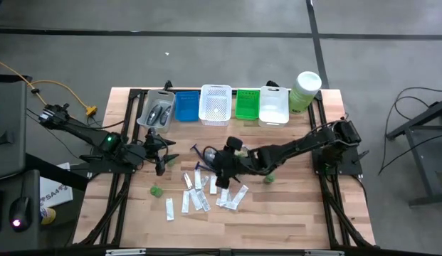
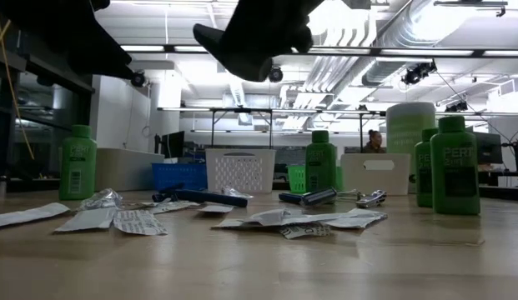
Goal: Pick & Place Travel size toiletries
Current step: Put the deodorant into the gray bin
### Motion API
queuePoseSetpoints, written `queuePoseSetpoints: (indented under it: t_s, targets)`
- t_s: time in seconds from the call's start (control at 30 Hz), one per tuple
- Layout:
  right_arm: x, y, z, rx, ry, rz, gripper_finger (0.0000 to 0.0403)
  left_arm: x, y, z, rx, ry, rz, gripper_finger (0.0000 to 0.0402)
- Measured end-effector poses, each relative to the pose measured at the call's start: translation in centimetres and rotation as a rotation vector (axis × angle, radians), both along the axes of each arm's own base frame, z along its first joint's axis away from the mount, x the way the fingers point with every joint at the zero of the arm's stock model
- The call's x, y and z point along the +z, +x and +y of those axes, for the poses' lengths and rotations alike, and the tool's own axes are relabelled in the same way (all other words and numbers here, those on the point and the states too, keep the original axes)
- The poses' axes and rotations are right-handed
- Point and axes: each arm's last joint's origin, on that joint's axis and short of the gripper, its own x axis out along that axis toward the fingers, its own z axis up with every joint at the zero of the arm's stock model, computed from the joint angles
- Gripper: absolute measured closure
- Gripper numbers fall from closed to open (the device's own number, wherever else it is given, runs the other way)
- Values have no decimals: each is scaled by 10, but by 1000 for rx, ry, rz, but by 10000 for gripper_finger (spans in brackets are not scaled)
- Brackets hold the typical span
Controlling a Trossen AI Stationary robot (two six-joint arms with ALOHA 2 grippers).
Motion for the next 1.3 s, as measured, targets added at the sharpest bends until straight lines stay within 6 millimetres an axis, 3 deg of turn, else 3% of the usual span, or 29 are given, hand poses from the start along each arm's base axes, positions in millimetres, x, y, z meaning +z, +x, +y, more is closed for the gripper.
queuePoseSetpoints:
  t_s: [0.33,0.6,0.8,0.97,1.3]
  targets:
    - [7,12,-32,66,-70,-41,186,-8,6,1,90,97,-5,153]
    - [4,17,-69,29,-111,-68,186,-46,4,24,94,67,-105,153]
    - [0,20,-89,106,-97,-166,186,-43,5,40,48,89,-229,153]
    - [7,23,-90,158,-72,-261,186,-34,8,49,-36,80,-313,153]
    - [14,26,-75,256,-106,-345,185,-18,9,44,-236,136,-470,152]
